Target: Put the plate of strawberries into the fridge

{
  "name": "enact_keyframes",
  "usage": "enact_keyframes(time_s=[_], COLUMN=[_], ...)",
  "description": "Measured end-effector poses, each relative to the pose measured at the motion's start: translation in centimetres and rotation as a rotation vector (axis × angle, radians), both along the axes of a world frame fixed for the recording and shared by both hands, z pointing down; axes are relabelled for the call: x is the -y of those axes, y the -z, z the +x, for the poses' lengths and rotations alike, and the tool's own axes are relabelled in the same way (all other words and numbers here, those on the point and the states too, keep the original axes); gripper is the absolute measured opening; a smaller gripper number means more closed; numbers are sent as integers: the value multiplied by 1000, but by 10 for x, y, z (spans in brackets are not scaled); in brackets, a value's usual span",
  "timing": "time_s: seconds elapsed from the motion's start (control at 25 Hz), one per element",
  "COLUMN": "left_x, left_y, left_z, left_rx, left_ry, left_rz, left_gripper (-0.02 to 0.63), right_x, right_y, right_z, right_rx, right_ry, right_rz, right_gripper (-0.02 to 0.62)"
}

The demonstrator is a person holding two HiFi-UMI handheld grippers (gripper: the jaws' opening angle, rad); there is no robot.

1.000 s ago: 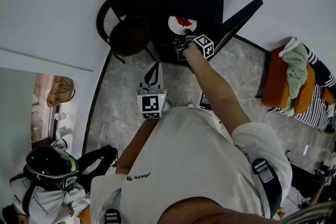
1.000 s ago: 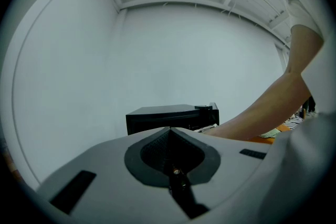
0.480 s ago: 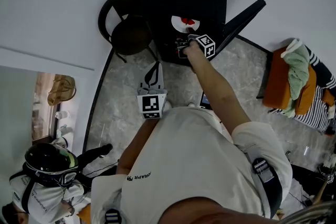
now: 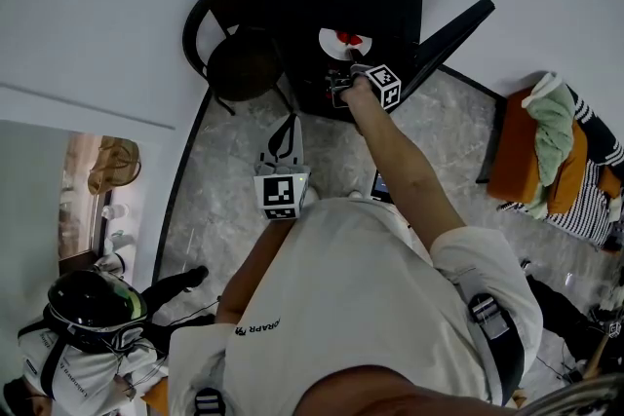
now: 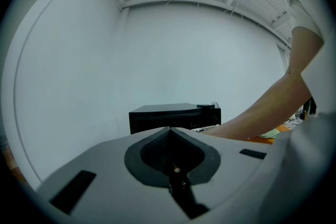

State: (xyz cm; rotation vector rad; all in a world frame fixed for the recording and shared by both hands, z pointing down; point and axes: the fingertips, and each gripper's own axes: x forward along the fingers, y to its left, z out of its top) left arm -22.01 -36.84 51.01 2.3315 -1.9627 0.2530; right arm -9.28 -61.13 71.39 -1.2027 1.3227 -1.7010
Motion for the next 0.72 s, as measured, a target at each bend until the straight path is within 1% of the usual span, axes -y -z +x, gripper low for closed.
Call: enact_keyframes(time_s=[0.04, 0.28, 0.52, 0.72], left_x=[0, -5, -7, -8], left_y=[0, 6, 2, 6], left_z=[0, -3, -1, 1], left_rx=[-1, -4, -8, -1], left_ry=[-1, 3, 3, -5], left_rz=[1, 11, 9, 18], left_gripper=[2, 2, 2, 2], right_x=[0, -9, -14, -20], right_y=[1, 1, -2, 10], right_z=[0, -1, 1, -4], right_rx=[-3, -47, -46, -40], right_ry=[4, 43, 58, 81], right_rz=[4, -7, 10, 41], right_gripper=[49, 69, 86, 86])
